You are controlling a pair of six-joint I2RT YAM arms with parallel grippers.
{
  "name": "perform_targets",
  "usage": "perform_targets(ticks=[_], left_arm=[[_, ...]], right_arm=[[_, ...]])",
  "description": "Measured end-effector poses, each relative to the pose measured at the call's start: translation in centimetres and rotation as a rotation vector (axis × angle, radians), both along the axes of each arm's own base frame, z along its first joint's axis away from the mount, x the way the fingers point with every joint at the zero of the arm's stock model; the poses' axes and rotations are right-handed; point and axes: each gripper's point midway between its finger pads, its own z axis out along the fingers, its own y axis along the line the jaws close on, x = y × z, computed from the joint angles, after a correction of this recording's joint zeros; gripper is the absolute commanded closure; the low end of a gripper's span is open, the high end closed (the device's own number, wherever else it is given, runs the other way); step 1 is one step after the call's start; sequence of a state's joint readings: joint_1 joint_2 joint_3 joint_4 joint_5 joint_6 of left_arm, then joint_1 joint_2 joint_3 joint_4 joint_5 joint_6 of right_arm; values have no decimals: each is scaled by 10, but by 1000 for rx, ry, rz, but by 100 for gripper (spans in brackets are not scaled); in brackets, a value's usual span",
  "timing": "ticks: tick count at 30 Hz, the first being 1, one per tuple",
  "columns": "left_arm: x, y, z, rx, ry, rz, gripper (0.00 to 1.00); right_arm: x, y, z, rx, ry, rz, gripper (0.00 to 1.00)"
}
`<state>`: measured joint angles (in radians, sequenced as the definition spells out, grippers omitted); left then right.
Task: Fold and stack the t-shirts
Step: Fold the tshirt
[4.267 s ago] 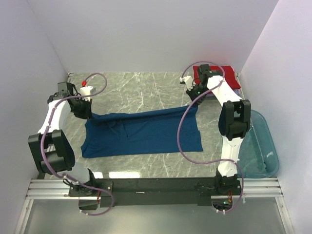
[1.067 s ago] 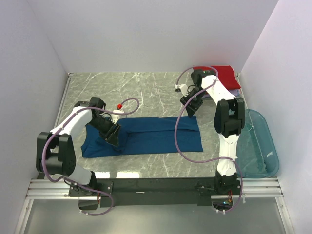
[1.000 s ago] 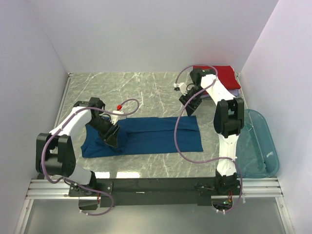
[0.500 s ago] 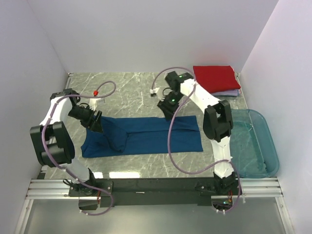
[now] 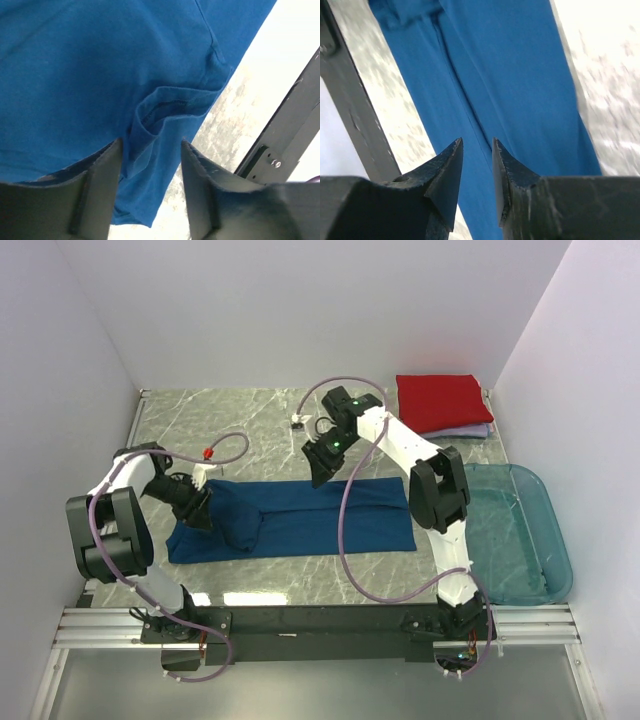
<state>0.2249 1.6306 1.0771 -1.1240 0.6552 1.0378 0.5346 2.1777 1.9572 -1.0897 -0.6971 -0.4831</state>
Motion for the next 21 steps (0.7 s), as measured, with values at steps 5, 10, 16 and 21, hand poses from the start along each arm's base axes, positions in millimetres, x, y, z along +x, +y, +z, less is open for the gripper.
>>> perform_targets(ticks=[5,10,16,21], left_arm=[[-11,0,0,5,-49,-86,80],[-30,1,15,39,-129,-172,99],[-36,5,17,41,-93,-196,99],[-2,10,21,-15,-67,-137,99]], right_arm=[[-5,24,-4,48,46,-13,64],[-9,30,-8,45,70,-17,65],[-9,30,-8,44,69,-17,65],[-9,31,-4,55,67,-12,45]])
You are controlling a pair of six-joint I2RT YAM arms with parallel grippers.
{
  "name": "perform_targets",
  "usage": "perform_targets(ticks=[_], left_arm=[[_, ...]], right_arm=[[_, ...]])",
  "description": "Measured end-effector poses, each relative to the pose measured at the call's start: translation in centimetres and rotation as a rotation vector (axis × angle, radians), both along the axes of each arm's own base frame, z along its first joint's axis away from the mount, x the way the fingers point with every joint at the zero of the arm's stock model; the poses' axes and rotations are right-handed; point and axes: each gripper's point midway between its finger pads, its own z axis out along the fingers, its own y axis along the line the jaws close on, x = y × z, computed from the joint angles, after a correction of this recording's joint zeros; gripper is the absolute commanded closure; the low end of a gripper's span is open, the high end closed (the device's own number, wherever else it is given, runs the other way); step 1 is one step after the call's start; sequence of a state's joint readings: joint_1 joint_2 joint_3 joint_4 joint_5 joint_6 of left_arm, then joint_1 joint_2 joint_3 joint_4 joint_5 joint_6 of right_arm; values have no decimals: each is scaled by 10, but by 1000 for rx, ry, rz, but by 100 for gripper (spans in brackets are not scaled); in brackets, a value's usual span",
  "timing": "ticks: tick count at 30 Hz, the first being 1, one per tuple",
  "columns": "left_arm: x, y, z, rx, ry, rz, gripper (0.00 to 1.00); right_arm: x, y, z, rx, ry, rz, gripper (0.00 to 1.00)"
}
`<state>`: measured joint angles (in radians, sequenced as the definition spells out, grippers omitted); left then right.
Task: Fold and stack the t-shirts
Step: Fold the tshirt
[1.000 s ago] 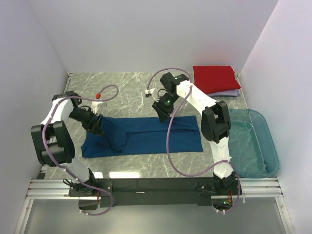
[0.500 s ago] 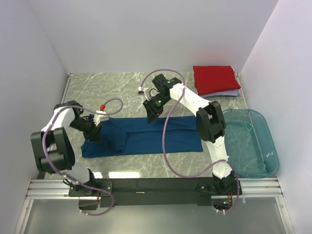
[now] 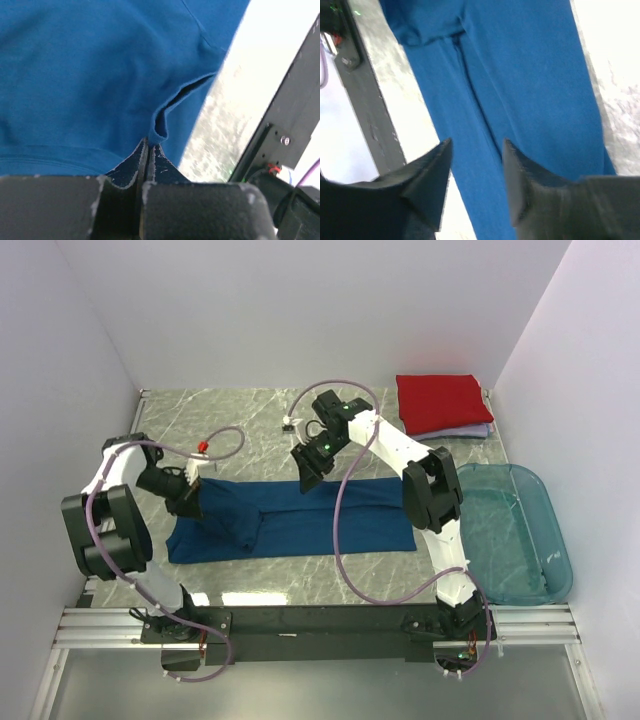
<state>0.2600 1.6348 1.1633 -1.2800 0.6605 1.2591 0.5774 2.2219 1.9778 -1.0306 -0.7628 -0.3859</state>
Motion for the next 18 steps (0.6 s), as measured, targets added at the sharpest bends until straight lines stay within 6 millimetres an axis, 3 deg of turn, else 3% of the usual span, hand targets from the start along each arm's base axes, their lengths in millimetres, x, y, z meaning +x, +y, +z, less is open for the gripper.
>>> perform_targets(ticks=[6,9,18], left_arm=[[18,-5,8,-61,42,90,99],[30,-8,5,-101,106,155,99],[51,-15,-11,-179,276,301,99]], right_arm=[[-2,14,6,81,-14,1,29],[-16,23,7,108,-22,5,22],[-76,105,15,203,-120,172,18]])
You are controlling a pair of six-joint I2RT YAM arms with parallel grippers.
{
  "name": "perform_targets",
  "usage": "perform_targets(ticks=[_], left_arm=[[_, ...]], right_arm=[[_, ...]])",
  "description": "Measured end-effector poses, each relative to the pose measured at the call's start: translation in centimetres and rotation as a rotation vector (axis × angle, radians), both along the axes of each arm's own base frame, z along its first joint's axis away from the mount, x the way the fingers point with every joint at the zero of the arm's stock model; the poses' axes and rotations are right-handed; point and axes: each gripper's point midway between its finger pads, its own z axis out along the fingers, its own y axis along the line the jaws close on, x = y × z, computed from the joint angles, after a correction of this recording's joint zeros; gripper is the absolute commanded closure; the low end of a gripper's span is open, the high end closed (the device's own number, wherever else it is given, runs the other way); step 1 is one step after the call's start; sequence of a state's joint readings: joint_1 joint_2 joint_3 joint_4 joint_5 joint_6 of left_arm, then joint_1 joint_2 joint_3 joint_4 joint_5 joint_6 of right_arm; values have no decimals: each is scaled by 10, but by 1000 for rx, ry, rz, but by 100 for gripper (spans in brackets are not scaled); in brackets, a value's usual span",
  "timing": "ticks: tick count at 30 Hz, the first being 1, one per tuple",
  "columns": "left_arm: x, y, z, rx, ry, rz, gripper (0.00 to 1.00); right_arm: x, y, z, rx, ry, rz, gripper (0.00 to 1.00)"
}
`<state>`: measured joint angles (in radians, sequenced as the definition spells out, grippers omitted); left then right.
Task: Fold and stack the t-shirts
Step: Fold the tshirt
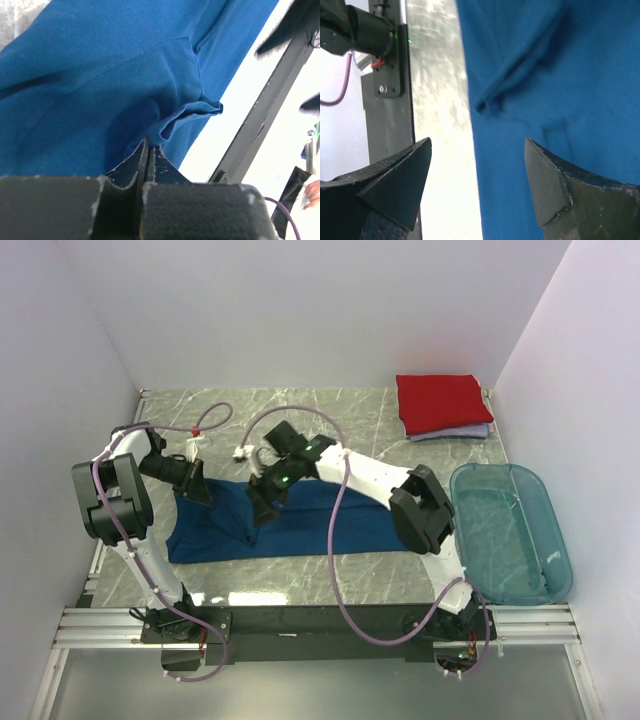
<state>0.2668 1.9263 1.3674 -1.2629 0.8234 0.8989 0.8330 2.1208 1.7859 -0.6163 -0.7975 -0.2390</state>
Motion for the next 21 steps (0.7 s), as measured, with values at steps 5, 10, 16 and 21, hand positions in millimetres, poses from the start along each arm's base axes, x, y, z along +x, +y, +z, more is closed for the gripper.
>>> perform_targets(ticks=[5,10,16,21], left_arm=[[2,-1,0,-4,13,21,99],[3,-1,0,-5,8,25,99],[4,1,0,-6,5,32,99],[5,4,0,-5,4,40,99]], right_arm=[[-25,30,-9,0,-30,52,18],[-35,37,-26,-39,-36,60,18],[-36,40,-43,-89,-74,46,18],[-34,40,-61,-135,-95,36,37]])
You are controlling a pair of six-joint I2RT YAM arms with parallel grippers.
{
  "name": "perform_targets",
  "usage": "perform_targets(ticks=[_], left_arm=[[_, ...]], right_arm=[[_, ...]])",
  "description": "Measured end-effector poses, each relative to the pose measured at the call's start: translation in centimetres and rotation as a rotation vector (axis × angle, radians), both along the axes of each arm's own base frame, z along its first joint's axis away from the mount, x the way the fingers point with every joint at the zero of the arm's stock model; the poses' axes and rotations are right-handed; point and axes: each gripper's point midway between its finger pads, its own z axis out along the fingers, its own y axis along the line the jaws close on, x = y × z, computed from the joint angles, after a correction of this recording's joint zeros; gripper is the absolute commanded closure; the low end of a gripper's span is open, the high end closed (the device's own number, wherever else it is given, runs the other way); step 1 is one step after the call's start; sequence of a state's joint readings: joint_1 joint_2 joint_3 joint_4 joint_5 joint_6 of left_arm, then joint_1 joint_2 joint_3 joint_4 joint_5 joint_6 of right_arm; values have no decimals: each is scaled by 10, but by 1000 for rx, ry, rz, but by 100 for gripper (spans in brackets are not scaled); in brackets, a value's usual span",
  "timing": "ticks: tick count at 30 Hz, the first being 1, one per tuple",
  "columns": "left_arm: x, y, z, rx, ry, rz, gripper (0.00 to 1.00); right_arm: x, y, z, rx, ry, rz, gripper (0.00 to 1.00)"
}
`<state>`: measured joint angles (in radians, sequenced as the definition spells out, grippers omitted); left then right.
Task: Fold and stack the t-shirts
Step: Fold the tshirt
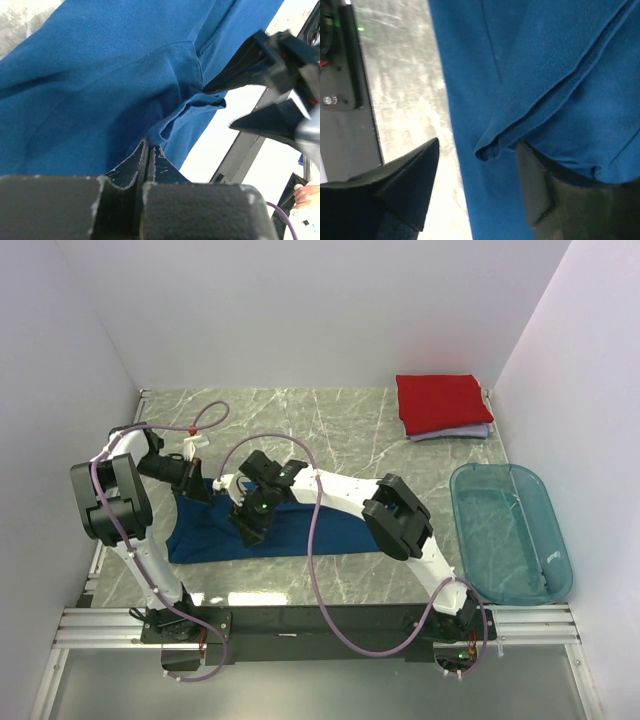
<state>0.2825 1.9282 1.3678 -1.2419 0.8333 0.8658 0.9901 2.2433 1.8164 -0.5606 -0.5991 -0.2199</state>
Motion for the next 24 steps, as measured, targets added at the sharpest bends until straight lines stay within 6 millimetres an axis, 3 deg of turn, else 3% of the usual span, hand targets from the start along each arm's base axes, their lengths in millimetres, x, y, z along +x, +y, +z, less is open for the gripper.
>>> perform_targets(ticks=[1,3,5,6,7,11,16,24], left_arm=[[0,0,0,0,0,1,99],[0,1,0,-1,0,5,99],[0,2,0,-3,0,7,99],[0,2,1,-5,0,8,99],[-1,2,2,-6,1,9,99],[-6,2,11,-1,-20,3,99],[-32,-1,23,15,-41,-14,99],[-67,0,21,37,-9,-21,99]], right_arm=[[1,0,-3,-7,-5,-1,52],[2,-1,-12,-22,-8,1,70],[3,-2,-17,-33,-7,-1,82],[3,-3,-18,-40,-10,-1,94],[3,-3,-19,-42,-15,1,98],[5,-3,-17,-39,-28,6,100],[5,-6,-17,-44,-38,18,100],[2,-14,-14,-66,-46,47,100]])
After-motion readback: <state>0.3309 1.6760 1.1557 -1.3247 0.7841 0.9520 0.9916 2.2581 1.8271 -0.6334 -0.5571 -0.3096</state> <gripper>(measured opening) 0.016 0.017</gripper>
